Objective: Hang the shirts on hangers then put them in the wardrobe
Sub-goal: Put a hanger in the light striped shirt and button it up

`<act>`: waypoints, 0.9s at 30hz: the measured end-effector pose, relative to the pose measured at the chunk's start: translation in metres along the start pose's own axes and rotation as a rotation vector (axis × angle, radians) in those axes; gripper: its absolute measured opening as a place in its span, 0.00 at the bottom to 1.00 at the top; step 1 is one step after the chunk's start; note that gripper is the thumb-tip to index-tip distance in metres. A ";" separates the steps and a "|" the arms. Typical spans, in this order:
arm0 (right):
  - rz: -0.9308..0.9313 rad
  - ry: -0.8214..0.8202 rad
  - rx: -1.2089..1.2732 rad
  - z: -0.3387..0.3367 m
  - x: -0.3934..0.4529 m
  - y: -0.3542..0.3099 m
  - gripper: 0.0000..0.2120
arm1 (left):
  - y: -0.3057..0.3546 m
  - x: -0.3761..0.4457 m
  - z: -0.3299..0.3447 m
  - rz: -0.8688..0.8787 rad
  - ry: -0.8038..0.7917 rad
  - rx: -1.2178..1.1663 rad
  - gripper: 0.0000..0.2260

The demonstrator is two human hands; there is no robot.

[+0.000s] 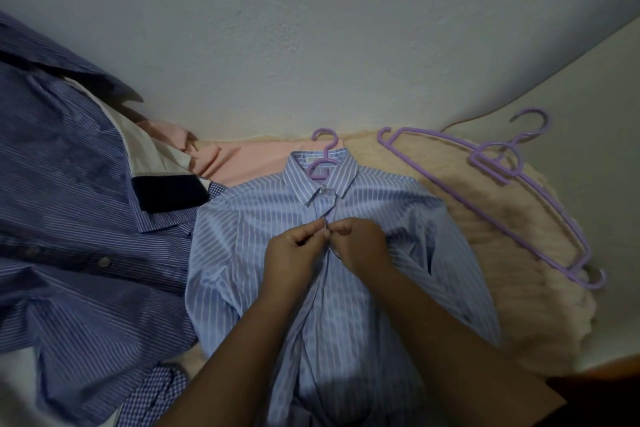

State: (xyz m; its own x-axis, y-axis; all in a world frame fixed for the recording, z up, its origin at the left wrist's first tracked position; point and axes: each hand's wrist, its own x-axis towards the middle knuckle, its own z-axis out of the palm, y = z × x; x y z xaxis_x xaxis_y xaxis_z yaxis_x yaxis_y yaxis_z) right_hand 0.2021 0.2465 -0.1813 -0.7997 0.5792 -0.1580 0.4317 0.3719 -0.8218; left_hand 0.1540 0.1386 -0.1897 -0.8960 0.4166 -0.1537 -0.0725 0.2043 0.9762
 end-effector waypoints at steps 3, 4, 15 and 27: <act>0.172 0.022 0.301 -0.005 0.001 -0.001 0.07 | -0.003 0.004 0.002 -0.005 0.010 0.057 0.11; 0.216 0.018 0.391 -0.007 0.001 -0.001 0.05 | -0.004 0.006 0.003 -0.006 0.023 0.083 0.12; 0.150 0.008 0.162 -0.009 -0.003 -0.004 0.08 | -0.005 0.003 0.006 -0.042 0.045 0.028 0.12; 0.246 0.063 0.381 -0.010 -0.004 -0.005 0.11 | -0.001 0.005 0.006 -0.151 0.004 -0.172 0.09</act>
State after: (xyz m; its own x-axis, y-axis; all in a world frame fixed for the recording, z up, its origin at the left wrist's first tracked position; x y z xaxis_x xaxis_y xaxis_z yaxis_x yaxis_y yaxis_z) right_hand 0.2075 0.2500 -0.1713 -0.6605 0.6644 -0.3498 0.4120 -0.0688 -0.9086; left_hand 0.1525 0.1460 -0.1920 -0.8708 0.3893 -0.3002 -0.2795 0.1102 0.9538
